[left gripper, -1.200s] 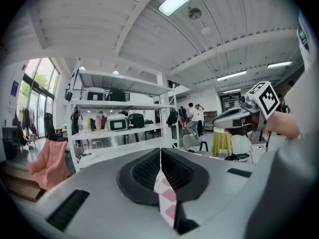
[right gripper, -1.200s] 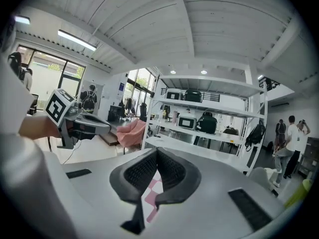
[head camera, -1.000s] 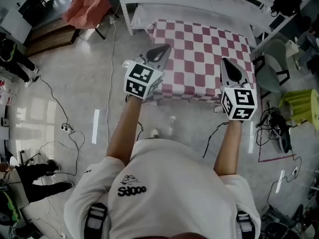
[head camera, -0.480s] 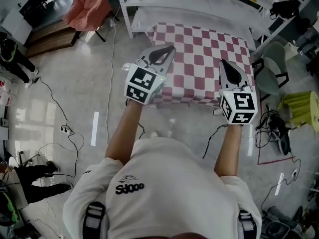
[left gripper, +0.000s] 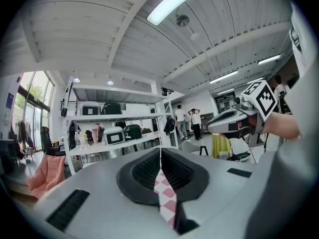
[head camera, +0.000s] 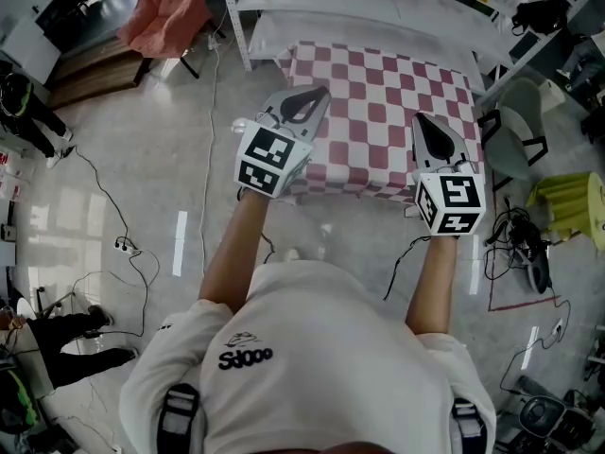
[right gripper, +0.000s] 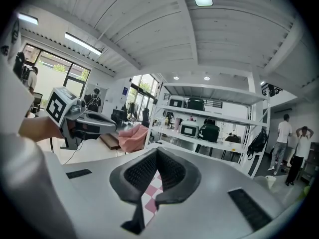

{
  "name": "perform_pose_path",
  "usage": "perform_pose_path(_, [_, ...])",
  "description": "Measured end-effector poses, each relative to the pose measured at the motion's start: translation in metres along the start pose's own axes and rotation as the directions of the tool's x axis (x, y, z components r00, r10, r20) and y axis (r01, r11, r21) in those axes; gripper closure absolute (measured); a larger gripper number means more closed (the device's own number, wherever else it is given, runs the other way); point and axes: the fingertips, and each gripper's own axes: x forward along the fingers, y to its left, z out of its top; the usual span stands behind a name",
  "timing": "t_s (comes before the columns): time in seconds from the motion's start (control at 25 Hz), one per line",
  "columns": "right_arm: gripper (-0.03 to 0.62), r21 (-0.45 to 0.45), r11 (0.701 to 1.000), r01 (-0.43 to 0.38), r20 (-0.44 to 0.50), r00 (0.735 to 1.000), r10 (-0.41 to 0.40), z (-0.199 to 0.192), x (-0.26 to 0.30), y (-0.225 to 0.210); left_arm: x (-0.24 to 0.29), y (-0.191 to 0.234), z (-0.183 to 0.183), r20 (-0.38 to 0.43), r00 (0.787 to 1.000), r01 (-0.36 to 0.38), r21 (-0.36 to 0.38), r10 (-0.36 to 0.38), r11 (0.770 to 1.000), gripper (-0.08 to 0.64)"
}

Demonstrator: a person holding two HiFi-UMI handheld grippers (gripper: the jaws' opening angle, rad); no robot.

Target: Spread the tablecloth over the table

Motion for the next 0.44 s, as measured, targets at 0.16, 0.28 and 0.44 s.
perform_pose_path(0.16, [0.571, 0.002, 1.0, 0.001, -0.01, 1.0, -0.001, -0.0022, 0.0003, 0.0002, 0.0004, -0.002, -0.0052, -0.013, 1.0, 0.012, -0.005, -0.012, 1.0, 0.526])
perform_pose_path(0.28, [0.571, 0.003, 1.0, 0.004, -0.015, 1.0, -0.004, -0.0032, 0.0014, 0.0007, -0.0003, 0.0008, -0.0053, -0.011, 1.0, 0.006, -0.01, -0.006, 1.0, 0.526])
perform_pose_path(0.44, [0.571, 0.005, 1.0, 0.007, -0.018, 1.0, -0.007, -0.0041, 0.0042, 0.0005, 0.0015, 0.0037, -0.0086, -0.014, 1.0, 0.013, -0.011, -0.013, 1.0, 0.526])
